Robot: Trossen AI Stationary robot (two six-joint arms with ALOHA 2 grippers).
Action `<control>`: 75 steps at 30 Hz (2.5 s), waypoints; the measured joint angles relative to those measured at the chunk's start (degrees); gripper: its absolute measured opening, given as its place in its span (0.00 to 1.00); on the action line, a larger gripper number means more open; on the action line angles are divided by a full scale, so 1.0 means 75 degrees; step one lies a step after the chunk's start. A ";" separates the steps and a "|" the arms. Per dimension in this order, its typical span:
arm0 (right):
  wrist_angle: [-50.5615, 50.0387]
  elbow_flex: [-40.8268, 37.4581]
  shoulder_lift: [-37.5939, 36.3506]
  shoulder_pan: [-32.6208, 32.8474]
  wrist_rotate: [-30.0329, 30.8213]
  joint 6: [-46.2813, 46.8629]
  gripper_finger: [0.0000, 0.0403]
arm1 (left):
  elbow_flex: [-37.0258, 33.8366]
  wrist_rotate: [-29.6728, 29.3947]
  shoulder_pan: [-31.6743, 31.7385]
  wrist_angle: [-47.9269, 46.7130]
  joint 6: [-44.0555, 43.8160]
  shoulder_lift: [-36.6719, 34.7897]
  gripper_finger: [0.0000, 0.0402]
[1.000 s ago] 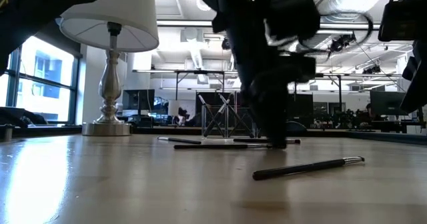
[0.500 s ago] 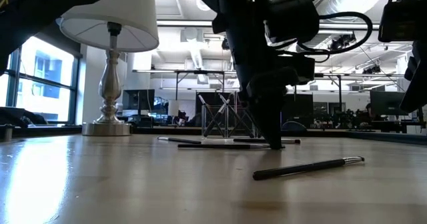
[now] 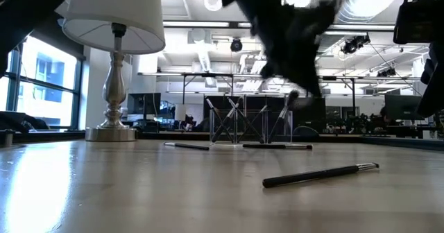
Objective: Put items in baskets/containers
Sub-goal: Put the lash brush into the transparent organizer
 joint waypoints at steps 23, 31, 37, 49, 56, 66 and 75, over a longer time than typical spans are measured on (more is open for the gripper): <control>-0.0243 0.0000 0.0000 -0.0001 -0.0156 -0.0145 0.00 | -0.7363 -0.2726 0.0200 0.8322 -0.2345 -0.4561 0.00; -0.0401 0.0000 0.0000 -0.0272 0.0214 -0.0147 0.00 | -0.9184 -0.2885 0.1013 1.4176 -0.2158 -0.4277 0.00; -0.0487 0.0000 -0.0003 -0.0698 0.0453 -0.0147 0.00 | -0.8457 -0.2108 0.1641 1.4927 -0.2149 -0.3105 0.00; -0.0788 0.0000 -0.0103 -0.1120 0.0246 0.0433 0.00 | -0.6019 -0.0316 0.2468 1.3338 -0.1181 -0.2087 0.00; -0.1042 -0.0003 -0.0268 -0.1265 0.0051 0.0661 0.00 | -0.4997 0.0165 0.2594 1.1834 -0.0468 -0.1588 0.00; -0.1188 -0.0003 -0.0280 -0.1297 -0.0023 0.1055 0.00 | -0.4699 0.0304 0.2646 1.0621 0.0388 -0.1506 0.00; -0.1204 -0.0003 -0.0291 -0.1460 -0.0025 0.1055 0.00 | -0.4685 0.0298 0.2637 1.0083 0.0460 -0.1537 0.00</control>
